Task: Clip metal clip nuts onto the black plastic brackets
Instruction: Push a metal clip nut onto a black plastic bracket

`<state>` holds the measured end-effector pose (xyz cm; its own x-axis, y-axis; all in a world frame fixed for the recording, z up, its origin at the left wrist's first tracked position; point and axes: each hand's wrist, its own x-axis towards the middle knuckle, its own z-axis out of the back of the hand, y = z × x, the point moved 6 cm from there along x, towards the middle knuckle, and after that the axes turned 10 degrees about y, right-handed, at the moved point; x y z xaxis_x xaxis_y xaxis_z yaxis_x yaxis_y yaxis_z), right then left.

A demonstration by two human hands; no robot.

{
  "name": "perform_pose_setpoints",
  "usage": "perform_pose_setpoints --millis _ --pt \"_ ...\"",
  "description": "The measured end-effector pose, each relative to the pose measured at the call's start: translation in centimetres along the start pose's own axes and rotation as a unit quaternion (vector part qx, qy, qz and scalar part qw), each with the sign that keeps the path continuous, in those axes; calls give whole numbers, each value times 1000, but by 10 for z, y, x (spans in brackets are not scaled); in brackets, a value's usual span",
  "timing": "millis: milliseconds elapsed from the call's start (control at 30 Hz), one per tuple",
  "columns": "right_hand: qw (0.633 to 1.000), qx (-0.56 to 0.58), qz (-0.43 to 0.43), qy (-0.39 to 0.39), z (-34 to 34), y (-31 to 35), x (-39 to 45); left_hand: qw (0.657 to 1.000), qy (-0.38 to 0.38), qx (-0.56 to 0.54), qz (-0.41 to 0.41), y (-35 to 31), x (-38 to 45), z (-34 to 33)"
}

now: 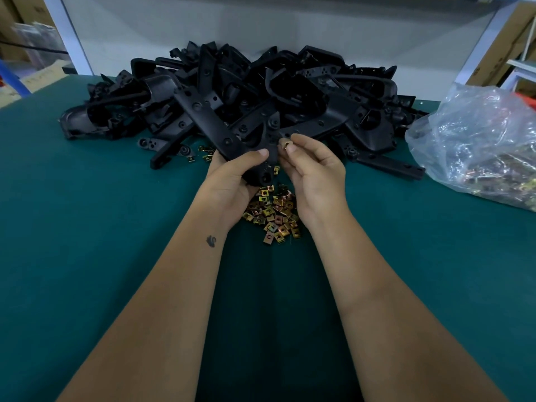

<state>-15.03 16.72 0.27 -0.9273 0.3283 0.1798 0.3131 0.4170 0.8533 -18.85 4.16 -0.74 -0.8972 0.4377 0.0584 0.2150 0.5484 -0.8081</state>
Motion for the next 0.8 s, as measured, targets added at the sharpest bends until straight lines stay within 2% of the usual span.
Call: perform_pose_setpoints --millis 233,800 --pt "998 60 -29 -4 -1 -1 -2 1000 21 22 1 0 -2 -4" --pt "998 36 -40 20 -6 -5 -1 999 29 32 -19 -6 -2 1"
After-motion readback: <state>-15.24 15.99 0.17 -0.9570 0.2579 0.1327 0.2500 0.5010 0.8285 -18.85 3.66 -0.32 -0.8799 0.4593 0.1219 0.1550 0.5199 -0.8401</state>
